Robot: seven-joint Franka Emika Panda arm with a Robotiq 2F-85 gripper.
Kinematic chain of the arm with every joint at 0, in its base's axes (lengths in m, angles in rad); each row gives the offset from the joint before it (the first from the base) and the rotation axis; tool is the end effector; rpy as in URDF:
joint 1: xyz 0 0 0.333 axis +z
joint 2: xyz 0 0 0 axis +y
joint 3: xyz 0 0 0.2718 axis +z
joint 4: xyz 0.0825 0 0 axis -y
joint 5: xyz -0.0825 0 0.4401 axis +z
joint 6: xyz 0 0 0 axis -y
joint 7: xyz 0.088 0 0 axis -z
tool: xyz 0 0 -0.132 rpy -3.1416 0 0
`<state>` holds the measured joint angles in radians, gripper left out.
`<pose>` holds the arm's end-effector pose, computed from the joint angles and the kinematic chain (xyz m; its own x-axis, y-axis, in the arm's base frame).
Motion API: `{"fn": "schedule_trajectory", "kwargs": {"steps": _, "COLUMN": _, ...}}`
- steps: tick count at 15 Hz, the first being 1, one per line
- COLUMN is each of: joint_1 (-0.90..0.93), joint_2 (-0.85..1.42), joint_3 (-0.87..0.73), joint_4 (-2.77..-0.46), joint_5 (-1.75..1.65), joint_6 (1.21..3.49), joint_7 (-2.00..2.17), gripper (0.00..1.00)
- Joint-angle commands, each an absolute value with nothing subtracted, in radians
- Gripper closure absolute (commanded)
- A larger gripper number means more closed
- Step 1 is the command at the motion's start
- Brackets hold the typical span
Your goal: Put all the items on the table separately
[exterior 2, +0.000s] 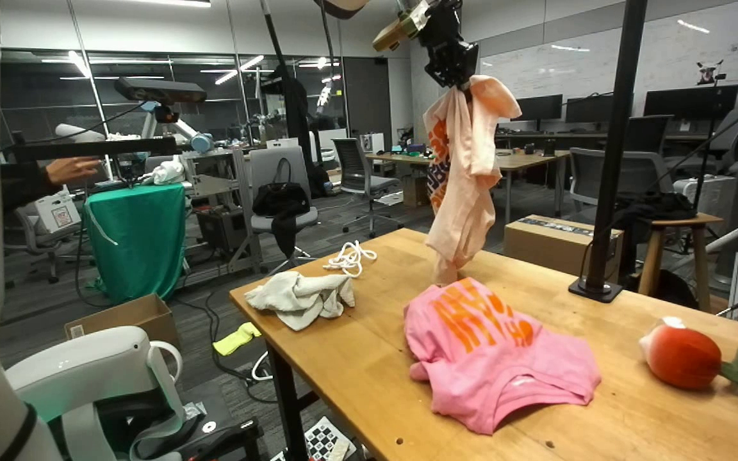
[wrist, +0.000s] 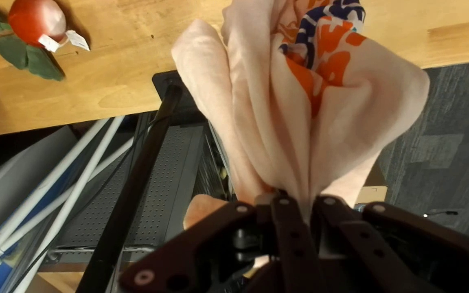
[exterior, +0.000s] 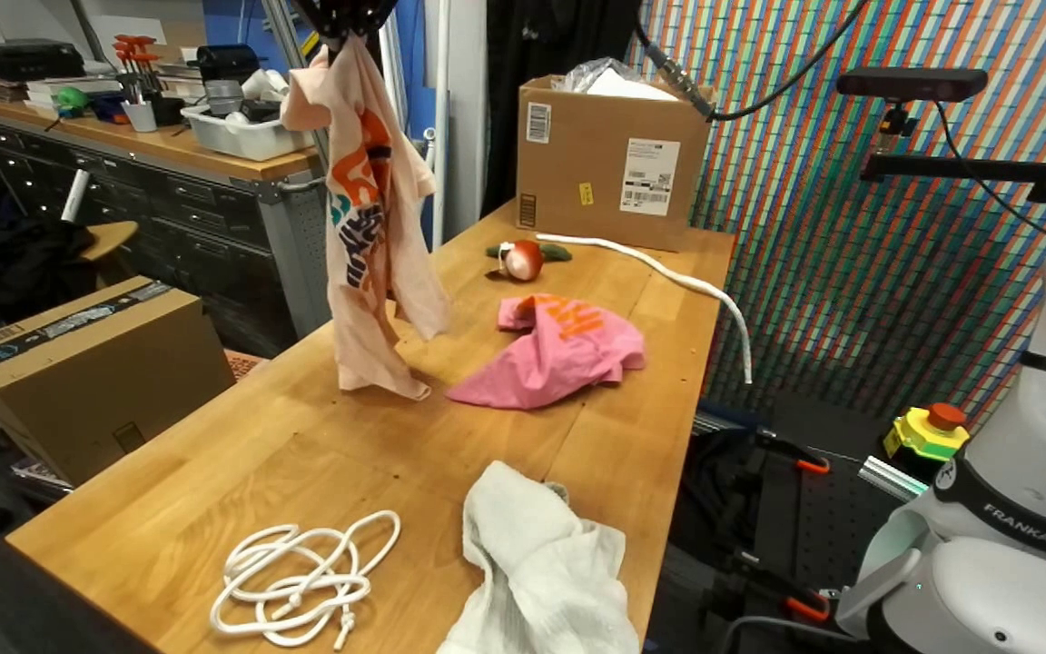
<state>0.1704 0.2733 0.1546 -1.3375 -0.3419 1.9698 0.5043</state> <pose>0.6996 0.1909 0.5505 0.8953 -0.0828 0.4378 -0.1381 -0.9857 0.0960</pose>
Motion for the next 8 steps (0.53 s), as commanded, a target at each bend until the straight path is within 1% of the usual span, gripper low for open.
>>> {"fn": "schedule_trajectory", "kwargs": {"steps": 1, "joint_1": 0.226, "joint_2": 0.404, "joint_3": 0.099, "joint_4": -1.128, "joint_5": -0.348, "joint_6": 1.884, "joint_7": 0.513, "gripper": 0.96}}
{"fn": "schedule_trajectory", "kwargs": {"steps": 5, "joint_1": 0.258, "joint_2": 0.483, "joint_3": 0.049, "joint_4": -1.041, "joint_5": -0.347, "joint_6": 1.869, "joint_7": 0.533, "gripper": 0.96}}
{"fn": "schedule_trajectory", "kwargs": {"steps": 8, "joint_1": 0.244, "joint_2": 0.524, "joint_3": 0.058, "joint_4": -0.999, "joint_5": -0.355, "joint_6": 1.890, "joint_7": 0.587, "gripper": 0.96}}
